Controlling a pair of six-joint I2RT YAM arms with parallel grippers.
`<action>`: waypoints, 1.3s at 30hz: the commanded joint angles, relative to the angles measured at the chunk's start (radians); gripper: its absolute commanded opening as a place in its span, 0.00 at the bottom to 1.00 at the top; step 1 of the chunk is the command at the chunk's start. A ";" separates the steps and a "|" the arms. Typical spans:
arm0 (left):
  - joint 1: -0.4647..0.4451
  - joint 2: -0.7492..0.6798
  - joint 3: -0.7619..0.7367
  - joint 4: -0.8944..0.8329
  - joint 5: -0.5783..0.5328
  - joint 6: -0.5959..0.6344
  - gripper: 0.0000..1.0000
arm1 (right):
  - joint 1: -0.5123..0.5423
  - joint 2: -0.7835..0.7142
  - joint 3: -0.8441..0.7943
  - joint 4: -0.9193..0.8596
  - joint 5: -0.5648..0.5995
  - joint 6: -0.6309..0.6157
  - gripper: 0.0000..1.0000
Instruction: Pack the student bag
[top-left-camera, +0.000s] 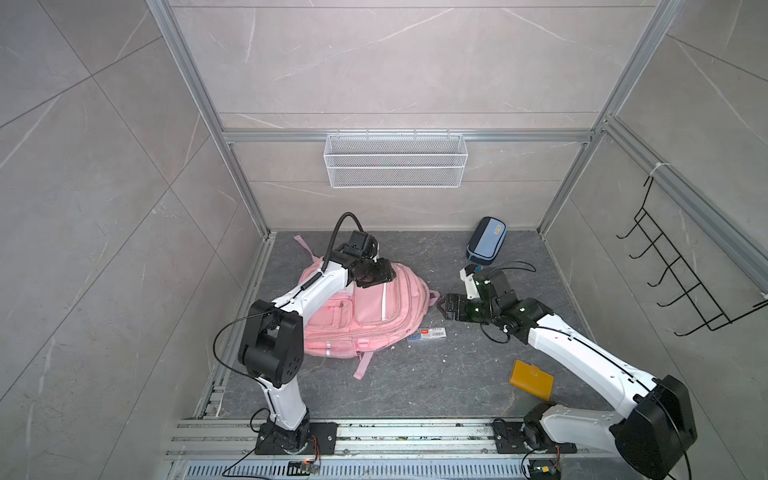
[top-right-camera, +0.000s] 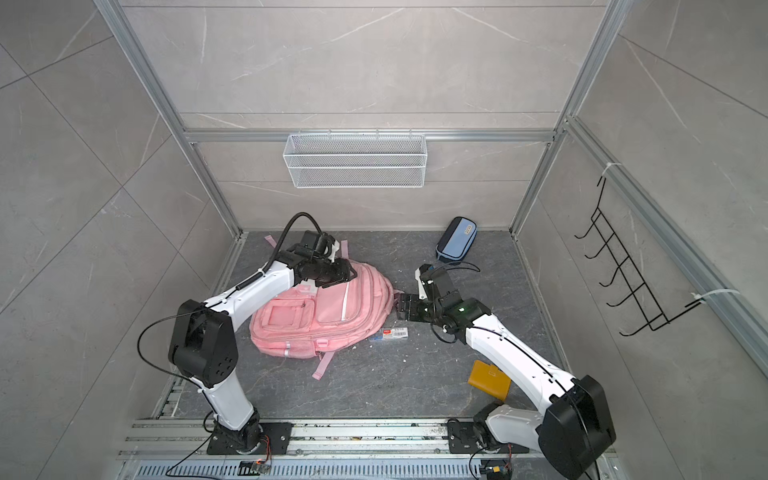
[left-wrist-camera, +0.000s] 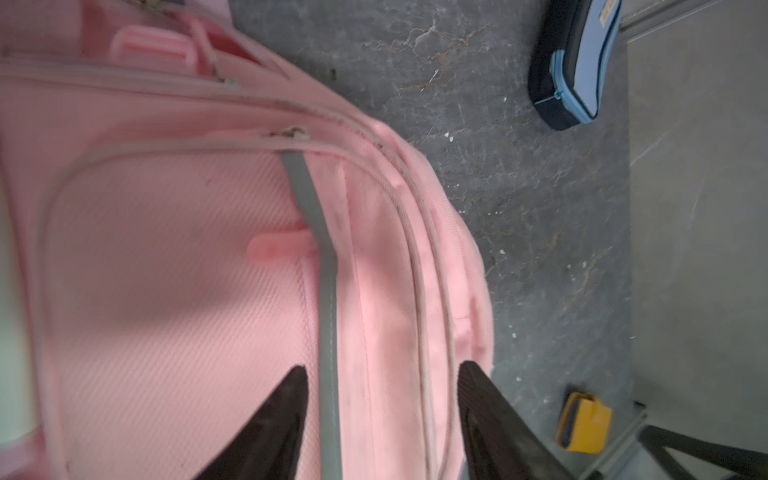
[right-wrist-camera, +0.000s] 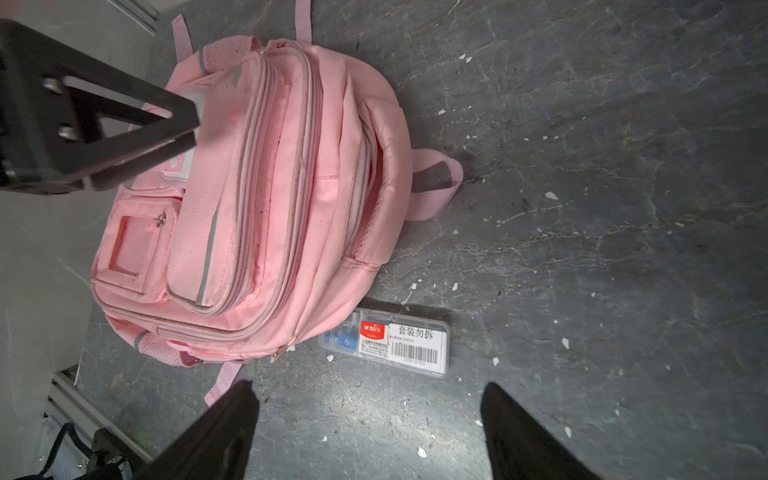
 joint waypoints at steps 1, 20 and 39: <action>0.004 -0.160 -0.016 -0.150 -0.041 0.028 0.81 | 0.000 0.024 0.014 0.033 -0.029 -0.022 0.86; 0.072 -0.749 -0.601 -0.306 0.089 -0.304 0.99 | 0.004 0.164 0.123 0.078 -0.081 -0.070 1.00; 0.202 -0.729 -0.933 0.062 0.054 -0.586 0.74 | 0.058 0.202 0.179 0.075 -0.102 -0.097 1.00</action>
